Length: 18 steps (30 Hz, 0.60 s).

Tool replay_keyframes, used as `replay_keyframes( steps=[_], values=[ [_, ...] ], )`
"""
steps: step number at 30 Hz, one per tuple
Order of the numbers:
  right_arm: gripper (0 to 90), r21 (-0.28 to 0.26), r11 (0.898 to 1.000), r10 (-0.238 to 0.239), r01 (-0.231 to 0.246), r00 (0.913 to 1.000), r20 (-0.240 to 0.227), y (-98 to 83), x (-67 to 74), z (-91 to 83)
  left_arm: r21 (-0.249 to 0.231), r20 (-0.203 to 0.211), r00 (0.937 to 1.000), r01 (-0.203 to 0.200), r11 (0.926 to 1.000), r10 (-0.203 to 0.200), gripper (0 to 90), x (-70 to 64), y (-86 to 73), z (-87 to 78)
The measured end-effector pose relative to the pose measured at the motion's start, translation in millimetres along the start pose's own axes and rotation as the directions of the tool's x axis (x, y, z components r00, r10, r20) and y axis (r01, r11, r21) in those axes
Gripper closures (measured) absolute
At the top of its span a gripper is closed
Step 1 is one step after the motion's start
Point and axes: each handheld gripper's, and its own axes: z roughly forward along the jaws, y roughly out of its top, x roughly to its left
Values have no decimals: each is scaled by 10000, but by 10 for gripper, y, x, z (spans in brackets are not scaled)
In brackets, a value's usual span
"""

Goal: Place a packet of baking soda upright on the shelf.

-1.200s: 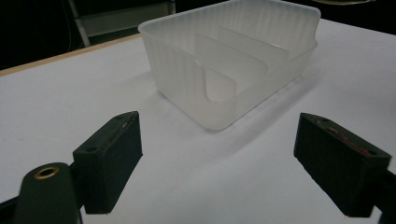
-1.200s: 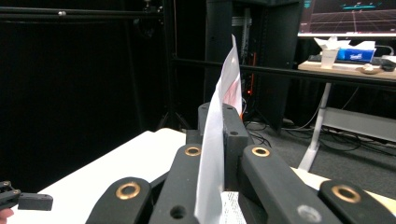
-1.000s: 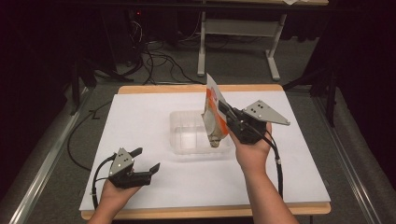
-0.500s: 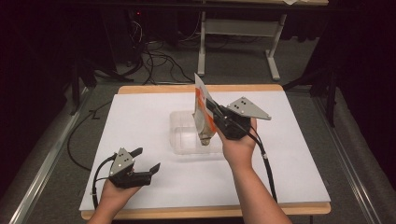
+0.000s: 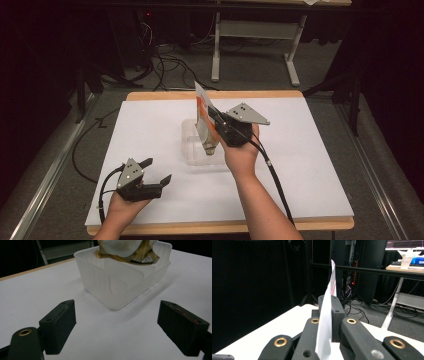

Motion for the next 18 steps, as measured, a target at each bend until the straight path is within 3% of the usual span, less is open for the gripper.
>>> replay_keyframes(
  steps=[18],
  values=[
    [900,427,9986,-312,302,9992,236,-141,43,273,8,44,10000,-71,10000,70,157,-6,4,16]
  ],
)
